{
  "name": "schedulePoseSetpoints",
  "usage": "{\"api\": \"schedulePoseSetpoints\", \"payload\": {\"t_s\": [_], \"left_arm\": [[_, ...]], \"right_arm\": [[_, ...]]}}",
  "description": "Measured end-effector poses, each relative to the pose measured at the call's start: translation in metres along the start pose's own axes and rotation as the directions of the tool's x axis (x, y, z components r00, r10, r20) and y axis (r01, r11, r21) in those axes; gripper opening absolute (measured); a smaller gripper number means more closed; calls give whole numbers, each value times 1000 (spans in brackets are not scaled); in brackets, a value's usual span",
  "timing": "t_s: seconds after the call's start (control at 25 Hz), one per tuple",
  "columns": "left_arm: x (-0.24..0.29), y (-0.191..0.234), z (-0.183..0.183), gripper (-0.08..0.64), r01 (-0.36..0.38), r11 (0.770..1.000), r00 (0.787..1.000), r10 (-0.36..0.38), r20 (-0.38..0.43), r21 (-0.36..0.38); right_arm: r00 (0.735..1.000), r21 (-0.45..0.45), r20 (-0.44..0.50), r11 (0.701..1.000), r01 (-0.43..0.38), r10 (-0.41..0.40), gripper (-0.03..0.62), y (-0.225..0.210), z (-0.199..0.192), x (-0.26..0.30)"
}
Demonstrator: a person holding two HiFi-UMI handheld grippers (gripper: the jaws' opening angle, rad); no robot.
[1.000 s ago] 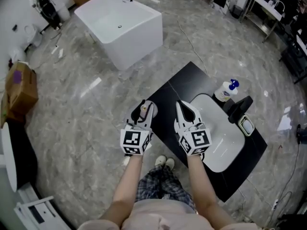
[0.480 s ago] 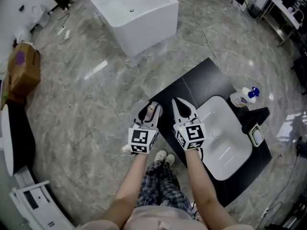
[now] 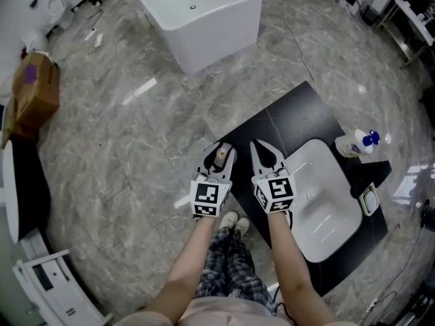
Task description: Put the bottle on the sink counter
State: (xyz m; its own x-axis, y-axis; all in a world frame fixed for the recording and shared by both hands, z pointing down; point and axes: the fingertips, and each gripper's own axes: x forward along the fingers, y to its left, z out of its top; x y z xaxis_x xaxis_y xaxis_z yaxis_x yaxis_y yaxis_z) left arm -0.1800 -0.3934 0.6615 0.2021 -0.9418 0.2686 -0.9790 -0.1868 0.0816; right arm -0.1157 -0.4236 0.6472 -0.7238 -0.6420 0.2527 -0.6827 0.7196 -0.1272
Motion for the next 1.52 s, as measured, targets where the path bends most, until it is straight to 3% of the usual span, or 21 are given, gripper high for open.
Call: {"api": "schedulePoseSetpoints", "payload": {"t_s": [0.32,0.84,1.04,1.52], "left_arm": [[11,-7,-2,133,7,997,1000,-6,-10,75],[12,-9,-1,135,15,997,1000,-15,6,70],[7,-9,4,242,42,999,998,-43,55,28],[-5,-9,23,262,32,999,994,-36,103,34]], "right_arm": [[1000,11,-14,1000,10,-10,15,-9,-10,0],[1000,20,-20,1000,9,-9,15,-14,-14,-4],[1000,22,-16,1000,12,-12,15,-13,-10,-8],[999,28,-4,999,37,-37,15,-22,-4,-21]]}}
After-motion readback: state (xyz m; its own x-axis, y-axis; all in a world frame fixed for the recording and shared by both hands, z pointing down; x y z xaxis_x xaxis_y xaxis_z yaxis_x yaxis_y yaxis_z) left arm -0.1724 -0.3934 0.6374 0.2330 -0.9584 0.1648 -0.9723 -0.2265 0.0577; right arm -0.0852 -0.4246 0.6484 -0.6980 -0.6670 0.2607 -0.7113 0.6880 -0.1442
